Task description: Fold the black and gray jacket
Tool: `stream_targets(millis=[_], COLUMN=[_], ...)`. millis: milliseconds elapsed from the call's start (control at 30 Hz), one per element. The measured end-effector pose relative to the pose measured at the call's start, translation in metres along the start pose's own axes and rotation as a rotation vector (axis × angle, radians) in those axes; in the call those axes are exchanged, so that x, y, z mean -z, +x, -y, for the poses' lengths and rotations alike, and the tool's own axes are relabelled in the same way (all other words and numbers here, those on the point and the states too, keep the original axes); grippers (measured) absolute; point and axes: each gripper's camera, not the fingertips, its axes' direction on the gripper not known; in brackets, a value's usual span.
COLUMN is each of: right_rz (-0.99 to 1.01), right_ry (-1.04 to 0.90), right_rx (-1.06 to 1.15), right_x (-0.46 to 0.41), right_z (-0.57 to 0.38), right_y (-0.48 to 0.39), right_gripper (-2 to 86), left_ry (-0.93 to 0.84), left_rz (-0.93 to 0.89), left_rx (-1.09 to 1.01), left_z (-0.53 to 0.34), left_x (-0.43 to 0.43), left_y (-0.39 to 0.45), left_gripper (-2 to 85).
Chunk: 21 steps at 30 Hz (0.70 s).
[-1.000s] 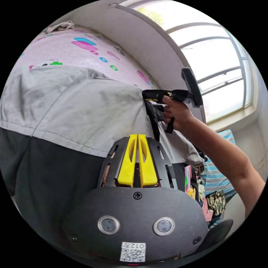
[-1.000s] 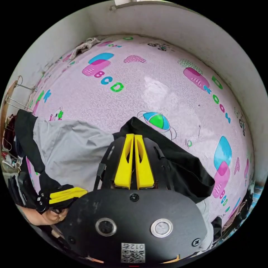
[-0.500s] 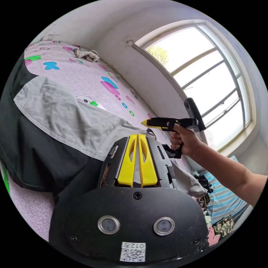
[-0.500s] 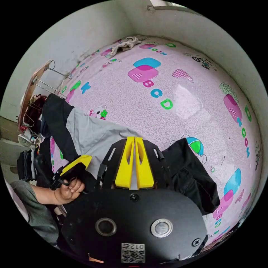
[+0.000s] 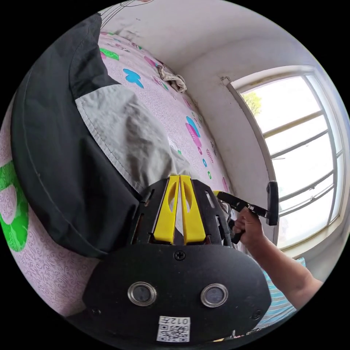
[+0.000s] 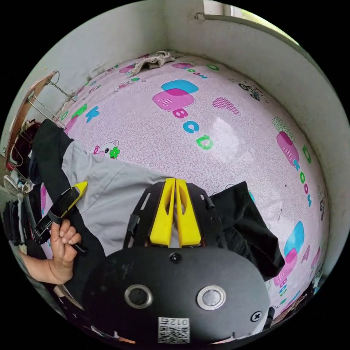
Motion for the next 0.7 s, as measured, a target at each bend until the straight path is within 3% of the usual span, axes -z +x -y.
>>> stream_targets(millis=[100,167,267,367,467,567,633,700], right_rz=[-0.051,0.025,0.003,-0.110,-0.184,-0.126,-0.048,-0.044], right_ry=[0.068,-0.054,-0.084,-0.130,-0.052,-0.037,0.002,0.124], right_rx=[-0.051,-0.062,-0.067,-0.024,0.033,-0.019,-0.080,-0.110], right_x=[0.051,0.045,0.035,0.008,0.009,0.025,0.061,0.118], right_z=[-0.021,-0.028,-0.028,-0.017,-0.012,-0.008,-0.011,-0.030], right_y=[0.020,0.032,0.029,0.012,-0.009,-0.008,0.003,0.016], right_gripper=[-0.8,-0.8,-0.8,-0.9,-0.8,-0.8,-0.7,-0.4], left_ry=[-0.139,-0.257,-0.320,-0.237,-0.154,-0.101,-0.059,-0.095], left_rz=[-0.171,-0.117,-0.034,-0.038,-0.006,-0.021,-0.091,-0.336], left_rx=[-0.175,-0.244,-0.140,-0.042,-0.022,0.019,-0.020,-0.229], left_z=[0.006,0.002,-0.001,0.003,0.002,-0.003,-0.005,-0.011], left_x=[-0.018,-0.037,-0.053,-0.041,-0.028,-0.020,-0.012,-0.013], left_y=[0.026,0.042,0.030,0.010,0.007,0.001,0.005,0.041], left_gripper=[0.8,0.8,0.8,0.8,0.8,0.8,0.8,0.8])
